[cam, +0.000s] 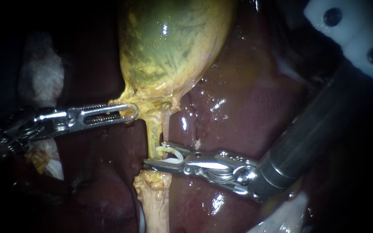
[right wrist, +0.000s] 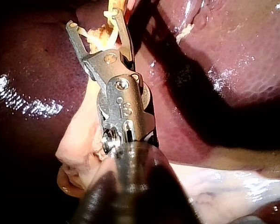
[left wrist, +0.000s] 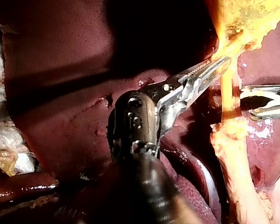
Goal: Clipping first clip left tube
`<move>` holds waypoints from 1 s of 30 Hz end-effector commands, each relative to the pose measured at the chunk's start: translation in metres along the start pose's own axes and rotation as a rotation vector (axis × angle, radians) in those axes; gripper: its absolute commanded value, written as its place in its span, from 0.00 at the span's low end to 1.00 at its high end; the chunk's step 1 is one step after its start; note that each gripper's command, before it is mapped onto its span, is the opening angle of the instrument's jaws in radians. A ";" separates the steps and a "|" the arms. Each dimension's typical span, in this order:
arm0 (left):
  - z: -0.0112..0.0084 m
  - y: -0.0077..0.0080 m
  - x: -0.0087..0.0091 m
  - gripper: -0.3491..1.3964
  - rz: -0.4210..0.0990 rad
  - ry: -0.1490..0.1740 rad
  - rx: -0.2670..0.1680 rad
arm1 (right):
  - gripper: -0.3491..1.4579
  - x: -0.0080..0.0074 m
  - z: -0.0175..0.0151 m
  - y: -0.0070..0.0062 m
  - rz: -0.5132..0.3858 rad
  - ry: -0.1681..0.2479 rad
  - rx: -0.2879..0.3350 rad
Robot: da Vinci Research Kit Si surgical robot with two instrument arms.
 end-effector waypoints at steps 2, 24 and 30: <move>0.0000 0.0002 0.0001 0.00 -0.001 0.000 0.002 | 0.50 -0.0003 0.0003 0.0002 -0.002 0.000 -0.002; 0.0003 0.0026 0.0004 0.00 -0.011 -0.001 -0.001 | 0.50 -0.0011 0.0007 0.0028 -0.013 0.004 -0.006; 0.0003 0.0033 0.0006 0.00 -0.014 -0.002 -0.004 | 0.50 -0.0013 0.0008 0.0031 -0.015 0.004 -0.007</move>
